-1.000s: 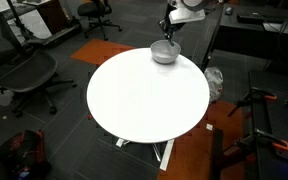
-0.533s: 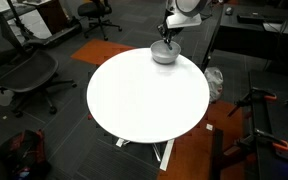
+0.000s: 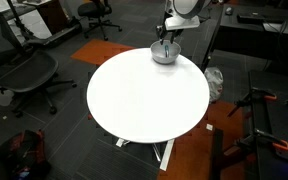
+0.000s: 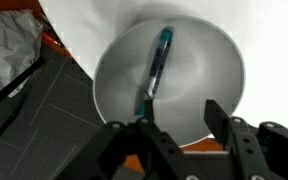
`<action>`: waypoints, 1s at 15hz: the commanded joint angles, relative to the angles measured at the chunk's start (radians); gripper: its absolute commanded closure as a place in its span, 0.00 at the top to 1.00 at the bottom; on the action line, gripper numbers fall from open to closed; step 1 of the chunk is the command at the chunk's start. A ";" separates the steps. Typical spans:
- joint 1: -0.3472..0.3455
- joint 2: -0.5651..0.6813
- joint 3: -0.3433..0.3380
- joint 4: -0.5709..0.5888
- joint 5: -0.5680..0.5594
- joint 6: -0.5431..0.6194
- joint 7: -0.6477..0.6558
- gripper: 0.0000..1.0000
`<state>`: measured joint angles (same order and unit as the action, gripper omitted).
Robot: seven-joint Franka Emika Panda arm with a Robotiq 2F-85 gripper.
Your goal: Pick the pen on the table and put it in the bowl
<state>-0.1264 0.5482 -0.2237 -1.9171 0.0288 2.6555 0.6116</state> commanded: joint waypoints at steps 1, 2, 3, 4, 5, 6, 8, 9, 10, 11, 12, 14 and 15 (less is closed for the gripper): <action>0.005 0.004 -0.007 0.019 0.033 -0.008 -0.035 0.88; 0.006 0.003 -0.009 0.018 0.032 -0.007 -0.034 0.95; 0.005 0.002 -0.007 0.016 0.033 -0.005 -0.035 1.00; 0.006 0.001 -0.007 0.015 0.034 -0.003 -0.035 1.00; 0.005 0.000 -0.006 0.013 0.035 -0.002 -0.036 1.00; 0.004 -0.001 -0.005 0.012 0.037 -0.001 -0.037 1.00; 0.005 -0.002 -0.007 0.012 0.035 -0.003 -0.036 1.00; 0.006 -0.003 -0.007 0.012 0.033 -0.008 -0.039 1.00; 0.017 0.004 -0.019 0.008 0.025 -0.003 -0.017 1.00; 0.017 0.004 -0.019 0.008 0.025 -0.003 -0.017 1.00; 0.017 0.004 -0.019 0.008 0.025 -0.003 -0.017 1.00; 0.017 0.004 -0.019 0.008 0.025 -0.003 -0.017 1.00; 0.017 0.004 -0.019 0.008 0.025 -0.003 -0.017 1.00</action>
<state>-0.1263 0.5483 -0.2237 -1.9132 0.0318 2.6555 0.6115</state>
